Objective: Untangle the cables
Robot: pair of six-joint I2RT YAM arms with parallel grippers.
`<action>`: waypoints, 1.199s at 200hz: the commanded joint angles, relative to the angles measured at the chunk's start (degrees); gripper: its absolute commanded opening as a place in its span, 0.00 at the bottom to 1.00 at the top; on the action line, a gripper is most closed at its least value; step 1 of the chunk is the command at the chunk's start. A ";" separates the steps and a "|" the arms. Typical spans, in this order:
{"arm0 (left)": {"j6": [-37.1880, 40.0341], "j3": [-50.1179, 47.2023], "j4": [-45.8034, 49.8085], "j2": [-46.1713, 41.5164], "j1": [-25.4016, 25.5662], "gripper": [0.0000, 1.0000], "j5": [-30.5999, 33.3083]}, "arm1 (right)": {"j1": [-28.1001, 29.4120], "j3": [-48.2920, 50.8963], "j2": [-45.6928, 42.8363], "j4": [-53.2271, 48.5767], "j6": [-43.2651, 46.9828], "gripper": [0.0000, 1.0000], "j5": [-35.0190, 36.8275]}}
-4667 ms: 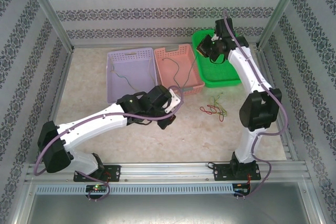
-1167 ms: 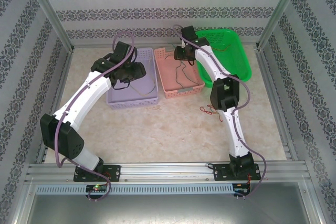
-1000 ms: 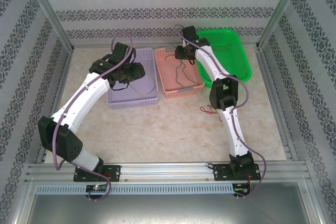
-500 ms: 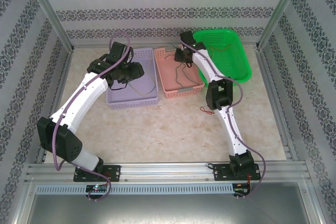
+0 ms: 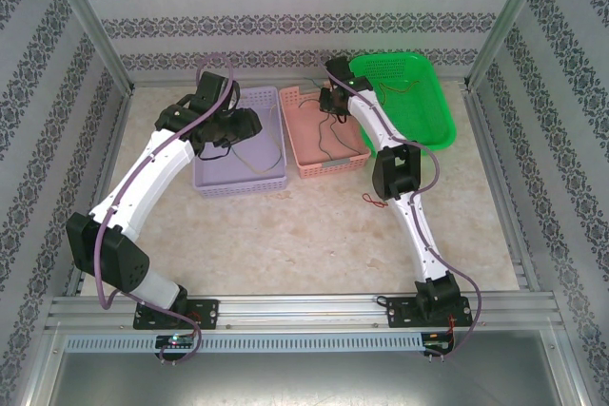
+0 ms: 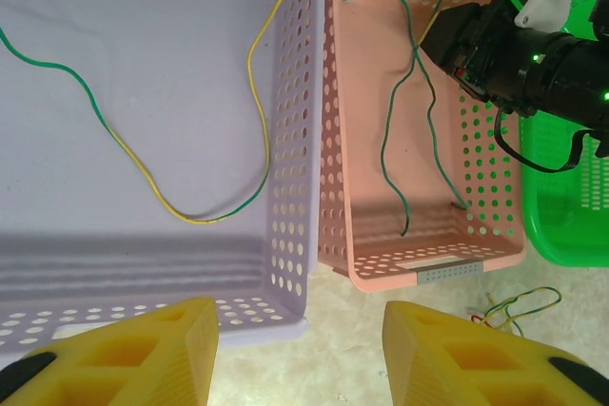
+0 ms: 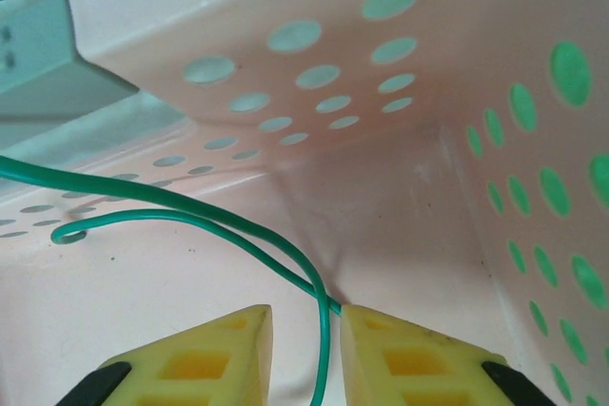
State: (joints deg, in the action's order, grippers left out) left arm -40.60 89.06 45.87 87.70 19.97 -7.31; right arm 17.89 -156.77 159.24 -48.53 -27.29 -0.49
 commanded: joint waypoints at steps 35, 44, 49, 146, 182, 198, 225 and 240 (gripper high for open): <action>-0.51 1.79 -1.02 0.10 -0.65 0.49 -1.72 | 2.17 7.12 -8.08 -1.10 0.74 0.34 5.22; -0.69 1.41 -1.42 0.10 -0.64 0.49 -1.92 | 2.59 10.40 -10.79 0.78 1.06 0.38 6.67; -0.78 1.18 -1.76 0.02 -0.67 0.49 -2.18 | 2.70 11.43 -12.03 1.39 1.08 0.41 7.22; -1.19 -1.92 -3.33 -2.31 -0.69 0.49 -3.12 | 6.91 13.50 -18.34 -6.86 -12.42 0.36 8.17; -1.09 -3.42 -3.25 -3.73 -0.65 0.48 -3.32 | 7.85 13.33 -15.16 -5.52 -17.33 0.35 9.04; -1.09 -4.27 -3.17 -4.79 -0.63 0.49 -3.18 | 8.12 10.67 -12.45 -7.08 -17.77 0.34 10.41; -0.87 -5.51 -2.98 -6.69 -0.63 0.49 -3.27 | 8.61 10.09 -10.43 -8.30 -18.06 0.37 13.07; -0.32 -5.97 -3.53 -7.62 -0.69 0.49 -4.16 | 8.78 10.07 -9.69 -9.10 -18.27 0.37 14.34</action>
State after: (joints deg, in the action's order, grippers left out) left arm -41.04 84.01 44.03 82.74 19.86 -10.37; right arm 26.48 -145.29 147.55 -54.50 -43.81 9.45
